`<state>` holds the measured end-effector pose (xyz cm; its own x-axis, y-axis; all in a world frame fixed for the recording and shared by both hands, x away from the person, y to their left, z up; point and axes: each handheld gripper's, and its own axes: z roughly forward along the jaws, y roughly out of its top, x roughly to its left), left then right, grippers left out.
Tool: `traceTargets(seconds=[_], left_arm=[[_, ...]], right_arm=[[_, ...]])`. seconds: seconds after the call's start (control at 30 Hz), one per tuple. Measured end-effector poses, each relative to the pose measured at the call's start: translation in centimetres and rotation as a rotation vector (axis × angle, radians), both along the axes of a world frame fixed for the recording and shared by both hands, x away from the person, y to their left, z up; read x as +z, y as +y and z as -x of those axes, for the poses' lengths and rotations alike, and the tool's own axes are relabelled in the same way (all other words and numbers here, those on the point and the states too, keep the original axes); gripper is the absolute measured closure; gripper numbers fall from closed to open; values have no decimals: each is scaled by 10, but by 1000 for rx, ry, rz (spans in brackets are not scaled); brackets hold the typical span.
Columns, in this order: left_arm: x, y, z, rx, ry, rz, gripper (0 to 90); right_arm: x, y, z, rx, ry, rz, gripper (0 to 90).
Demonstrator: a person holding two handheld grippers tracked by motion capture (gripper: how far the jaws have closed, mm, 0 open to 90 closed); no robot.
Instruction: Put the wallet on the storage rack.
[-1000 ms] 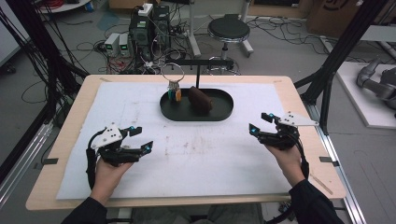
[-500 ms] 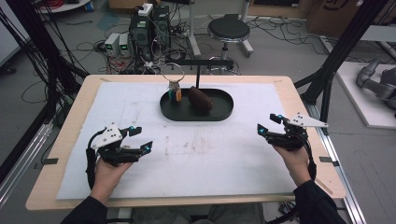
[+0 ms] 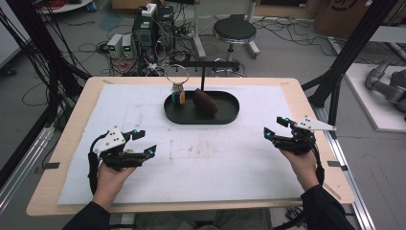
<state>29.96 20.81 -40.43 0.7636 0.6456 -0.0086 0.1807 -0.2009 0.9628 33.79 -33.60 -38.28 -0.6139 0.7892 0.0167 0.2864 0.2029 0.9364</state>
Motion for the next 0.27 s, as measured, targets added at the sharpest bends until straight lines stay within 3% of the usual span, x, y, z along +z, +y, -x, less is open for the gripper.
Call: traceTargets(seconds=[0.27], left_arm=[[1,0,1,-4,-5,6,286]], right_arm=[[-1,-2,-2,-2,3,-5,275]])
